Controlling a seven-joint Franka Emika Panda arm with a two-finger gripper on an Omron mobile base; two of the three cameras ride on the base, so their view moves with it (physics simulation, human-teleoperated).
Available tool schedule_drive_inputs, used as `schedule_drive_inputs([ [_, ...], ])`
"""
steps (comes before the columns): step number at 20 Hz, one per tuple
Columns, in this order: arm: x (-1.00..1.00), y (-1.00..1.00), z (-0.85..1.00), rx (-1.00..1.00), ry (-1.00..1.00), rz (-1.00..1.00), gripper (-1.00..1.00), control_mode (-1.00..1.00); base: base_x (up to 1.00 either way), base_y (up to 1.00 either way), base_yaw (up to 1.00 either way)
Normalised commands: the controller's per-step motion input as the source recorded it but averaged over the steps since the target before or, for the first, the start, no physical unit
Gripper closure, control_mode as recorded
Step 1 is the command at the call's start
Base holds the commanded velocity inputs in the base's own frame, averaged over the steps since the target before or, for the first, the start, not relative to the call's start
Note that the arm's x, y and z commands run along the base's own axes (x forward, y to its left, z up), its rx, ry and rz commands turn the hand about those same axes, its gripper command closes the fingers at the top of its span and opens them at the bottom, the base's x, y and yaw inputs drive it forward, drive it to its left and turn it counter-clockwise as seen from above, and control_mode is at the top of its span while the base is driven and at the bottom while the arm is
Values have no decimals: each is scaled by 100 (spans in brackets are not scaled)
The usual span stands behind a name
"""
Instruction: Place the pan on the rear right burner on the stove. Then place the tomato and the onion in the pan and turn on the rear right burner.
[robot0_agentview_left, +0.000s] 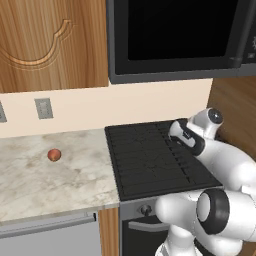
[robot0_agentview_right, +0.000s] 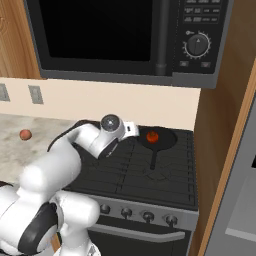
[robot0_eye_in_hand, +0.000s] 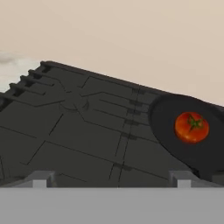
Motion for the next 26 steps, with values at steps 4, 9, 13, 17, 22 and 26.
schedule_drive_inputs([
  [4,-34,15,52,0,1,0,-100,-100,0,0,0],
  [9,-9,10,15,-4,5,-3,-100,-100,0,0,0],
  [13,-6,7,0,0,4,-13,-100,-100,0,0,0],
  [17,-4,0,4,0,0,-22,-100,-100,0,0,0],
  [22,-17,1,3,6,-3,-20,-100,-100,0,0,0],
  [26,-3,1,0,1,0,-1,-100,-100,0,0,0],
])
